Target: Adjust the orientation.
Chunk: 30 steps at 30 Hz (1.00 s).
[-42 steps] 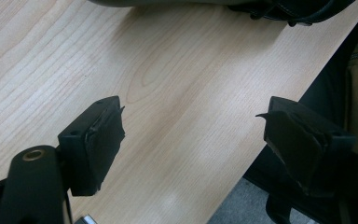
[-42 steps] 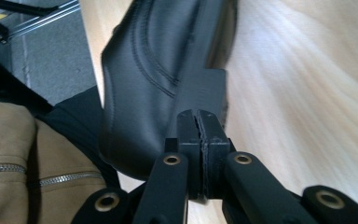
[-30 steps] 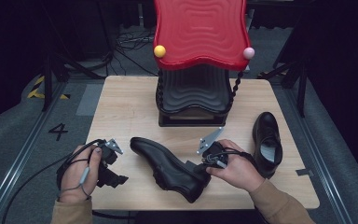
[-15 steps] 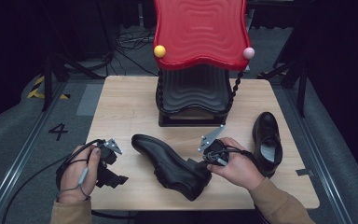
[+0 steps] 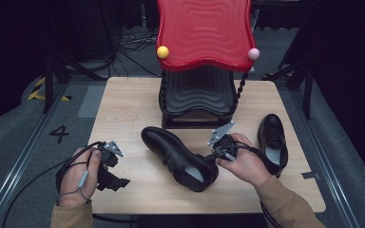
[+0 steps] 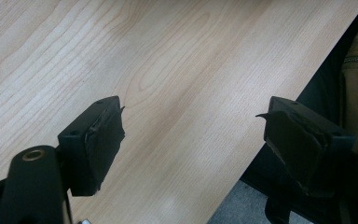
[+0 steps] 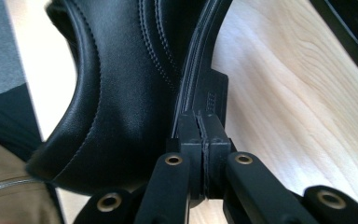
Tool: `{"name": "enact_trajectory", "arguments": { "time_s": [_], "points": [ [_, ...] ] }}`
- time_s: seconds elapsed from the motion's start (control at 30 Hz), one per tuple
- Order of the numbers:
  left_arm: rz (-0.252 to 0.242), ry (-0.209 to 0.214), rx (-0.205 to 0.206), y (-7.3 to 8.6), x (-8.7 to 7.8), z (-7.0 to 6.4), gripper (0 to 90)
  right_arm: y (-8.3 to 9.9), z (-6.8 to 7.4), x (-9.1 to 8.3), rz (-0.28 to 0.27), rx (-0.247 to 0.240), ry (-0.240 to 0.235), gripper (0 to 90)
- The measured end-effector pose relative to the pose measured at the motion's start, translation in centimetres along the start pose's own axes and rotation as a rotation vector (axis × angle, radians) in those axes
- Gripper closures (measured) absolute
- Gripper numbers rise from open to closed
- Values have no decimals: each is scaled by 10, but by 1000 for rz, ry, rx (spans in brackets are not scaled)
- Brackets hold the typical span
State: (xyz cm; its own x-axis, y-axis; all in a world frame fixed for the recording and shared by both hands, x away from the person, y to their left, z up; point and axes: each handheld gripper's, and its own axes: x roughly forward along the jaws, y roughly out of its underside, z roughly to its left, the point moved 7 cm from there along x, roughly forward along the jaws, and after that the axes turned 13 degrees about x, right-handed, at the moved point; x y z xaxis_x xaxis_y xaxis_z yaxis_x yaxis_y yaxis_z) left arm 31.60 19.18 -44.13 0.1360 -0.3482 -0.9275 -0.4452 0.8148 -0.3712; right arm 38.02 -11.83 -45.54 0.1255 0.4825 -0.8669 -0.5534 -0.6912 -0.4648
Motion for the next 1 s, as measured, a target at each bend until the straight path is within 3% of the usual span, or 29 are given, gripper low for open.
{"name": "enact_trajectory", "arguments": {
  "time_s": [0.13,0.27,0.37,0.4,0.5,0.7,1.0],
  "points": [
    [1,0,-2,0,0,0,205,0,-13,5,6,3,50,899],
    [2,0,-8,0,1,0,205,2,-27,13,8,21,62,898],
    [14,1,-7,2,2,1,206,8,-49,22,14,52,120,898],
    [16,5,-9,2,3,1,206,10,-52,26,-1,88,81,897],
    [14,4,-17,2,3,1,206,16,-62,29,-3,118,91,893],
    [12,0,-10,2,1,1,206,18,-69,18,-32,152,91,875],
    [7,-3,-5,2,1,1,206,11,-58,-8,-47,117,82,798]
  ]
}}
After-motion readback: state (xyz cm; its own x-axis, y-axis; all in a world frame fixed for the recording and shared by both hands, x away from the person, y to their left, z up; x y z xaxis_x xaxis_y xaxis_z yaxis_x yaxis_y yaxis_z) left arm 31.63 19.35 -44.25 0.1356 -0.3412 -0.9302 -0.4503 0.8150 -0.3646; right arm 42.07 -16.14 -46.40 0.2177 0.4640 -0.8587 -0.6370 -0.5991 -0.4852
